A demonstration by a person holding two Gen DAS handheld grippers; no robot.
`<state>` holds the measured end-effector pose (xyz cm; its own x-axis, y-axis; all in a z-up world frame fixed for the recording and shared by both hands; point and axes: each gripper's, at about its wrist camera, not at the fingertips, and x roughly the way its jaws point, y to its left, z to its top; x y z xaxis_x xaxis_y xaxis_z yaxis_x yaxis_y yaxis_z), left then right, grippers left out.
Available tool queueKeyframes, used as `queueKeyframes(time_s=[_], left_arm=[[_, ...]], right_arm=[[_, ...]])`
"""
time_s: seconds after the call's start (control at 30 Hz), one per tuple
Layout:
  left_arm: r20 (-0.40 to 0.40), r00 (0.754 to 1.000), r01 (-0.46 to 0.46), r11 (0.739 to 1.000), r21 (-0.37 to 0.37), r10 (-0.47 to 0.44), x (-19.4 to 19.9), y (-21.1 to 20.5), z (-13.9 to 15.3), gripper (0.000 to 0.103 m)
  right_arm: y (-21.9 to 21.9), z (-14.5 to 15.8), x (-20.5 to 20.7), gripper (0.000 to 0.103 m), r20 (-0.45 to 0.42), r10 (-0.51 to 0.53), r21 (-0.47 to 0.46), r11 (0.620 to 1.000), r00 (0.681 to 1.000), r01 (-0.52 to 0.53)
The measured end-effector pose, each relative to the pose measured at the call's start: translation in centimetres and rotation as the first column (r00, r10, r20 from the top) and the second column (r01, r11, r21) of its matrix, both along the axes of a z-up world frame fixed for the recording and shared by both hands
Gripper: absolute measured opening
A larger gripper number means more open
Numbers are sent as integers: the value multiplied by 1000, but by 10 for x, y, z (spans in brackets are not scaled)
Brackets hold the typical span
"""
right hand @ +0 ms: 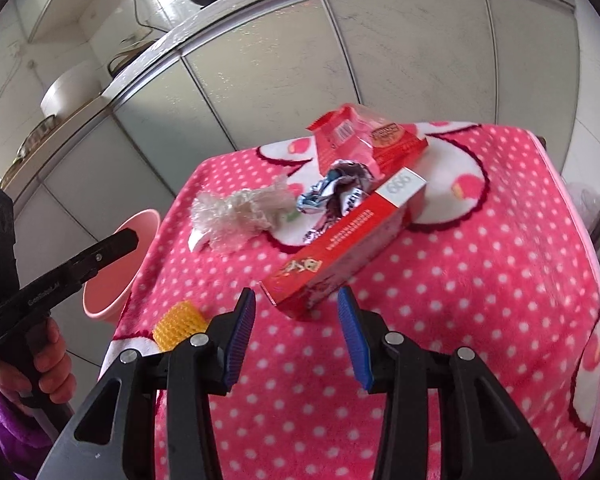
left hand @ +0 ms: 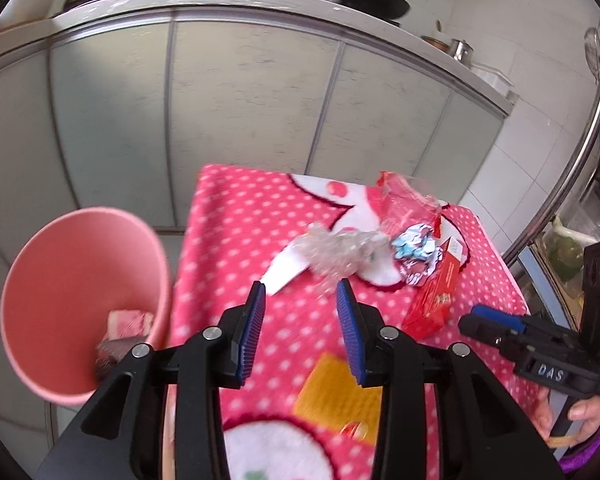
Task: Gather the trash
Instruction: 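Withdraw both tools from the bucket back over the table, then grasp the clear bubble wrap with the left tool while the right tool grasps the red box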
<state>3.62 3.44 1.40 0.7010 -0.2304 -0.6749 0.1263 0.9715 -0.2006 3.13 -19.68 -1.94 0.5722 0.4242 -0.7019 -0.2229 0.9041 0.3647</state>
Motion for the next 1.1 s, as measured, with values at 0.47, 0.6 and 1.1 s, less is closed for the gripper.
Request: queueKeyframes(time_s=[0.47, 0.6, 1.1], left_arm=[[-77, 997, -31, 999, 16, 33, 68, -30, -38, 37], [-46, 999, -21, 1000, 7, 21, 65, -29, -41, 36], [59, 997, 45, 999, -26, -43, 18, -30, -22, 14]], right_arm=[[-19, -10, 12, 44, -66, -72, 53, 996, 995, 75], [-19, -10, 15, 44, -90, -73, 77, 994, 993, 81], [-16, -5, 37, 62, -156, -151, 144, 974, 976, 174]])
